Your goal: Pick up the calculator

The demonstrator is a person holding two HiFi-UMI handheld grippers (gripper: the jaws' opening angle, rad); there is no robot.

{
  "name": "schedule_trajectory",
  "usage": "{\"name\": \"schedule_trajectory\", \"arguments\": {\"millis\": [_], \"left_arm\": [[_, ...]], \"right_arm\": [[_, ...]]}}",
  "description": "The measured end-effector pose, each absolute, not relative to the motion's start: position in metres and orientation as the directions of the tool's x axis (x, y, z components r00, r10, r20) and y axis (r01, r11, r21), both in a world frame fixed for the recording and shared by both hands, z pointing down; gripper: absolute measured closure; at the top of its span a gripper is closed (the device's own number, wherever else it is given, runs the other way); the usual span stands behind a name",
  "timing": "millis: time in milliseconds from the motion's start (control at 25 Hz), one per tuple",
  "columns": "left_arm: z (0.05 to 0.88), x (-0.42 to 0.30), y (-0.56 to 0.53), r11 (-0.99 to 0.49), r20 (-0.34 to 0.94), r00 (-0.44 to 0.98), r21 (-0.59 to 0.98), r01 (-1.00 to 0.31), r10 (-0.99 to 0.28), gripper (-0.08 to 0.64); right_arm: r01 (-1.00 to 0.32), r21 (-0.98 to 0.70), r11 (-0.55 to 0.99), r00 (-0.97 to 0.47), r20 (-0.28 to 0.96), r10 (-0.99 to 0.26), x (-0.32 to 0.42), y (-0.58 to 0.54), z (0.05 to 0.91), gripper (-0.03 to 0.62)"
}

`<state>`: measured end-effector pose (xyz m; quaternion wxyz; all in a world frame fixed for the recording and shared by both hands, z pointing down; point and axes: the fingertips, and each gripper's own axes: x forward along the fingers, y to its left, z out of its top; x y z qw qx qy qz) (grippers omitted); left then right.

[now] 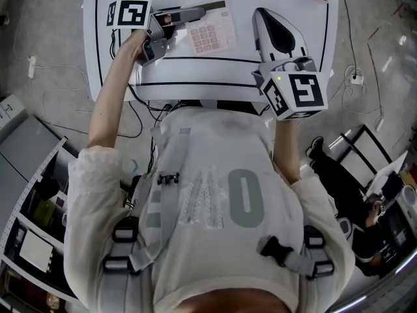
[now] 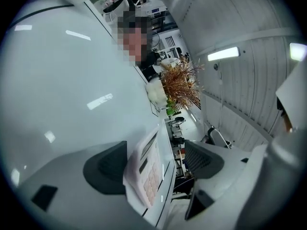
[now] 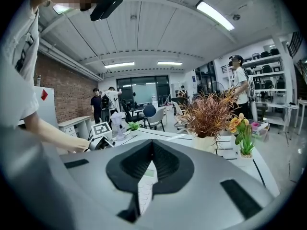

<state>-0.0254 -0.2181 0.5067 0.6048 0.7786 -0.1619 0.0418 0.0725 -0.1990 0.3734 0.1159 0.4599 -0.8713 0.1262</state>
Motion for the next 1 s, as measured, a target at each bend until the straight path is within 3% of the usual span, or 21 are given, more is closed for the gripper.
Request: {"name": "schedule_trajectory", "arguments": {"millis": [600, 720, 840, 1000], "left_arm": [[0.521, -0.009, -0.216, -0.385, 0.436, 0.894, 0.812, -0.439, -0.1, 0.206], [0.528, -0.013, -0.219, -0.402, 0.501, 0.859, 0.768, -0.498, -0.108, 0.259], [0.541, -0.017, -0.223, -0.392, 0.575, 0.81, 0.723, -0.569, -0.115, 0.388], [0.542, -0.018, -0.223, -0.409, 0.58, 0.807, 0.713, -0.57, -0.113, 0.408]], "right_arm": [[-0.826, -0.129, 0.549, -0.558, 0.324, -0.764, 0.068, -0.2, 0.376, 0.588], [-0.824, -0.131, 0.552, -0.561, 0.325, -0.761, 0.063, -0.2, 0.377, 0.588], [-0.823, -0.135, 0.552, -0.563, 0.328, -0.759, 0.063, -0.199, 0.38, 0.588], [-0.823, -0.134, 0.552, -0.562, 0.332, -0.757, 0.061, -0.198, 0.382, 0.588]]}}
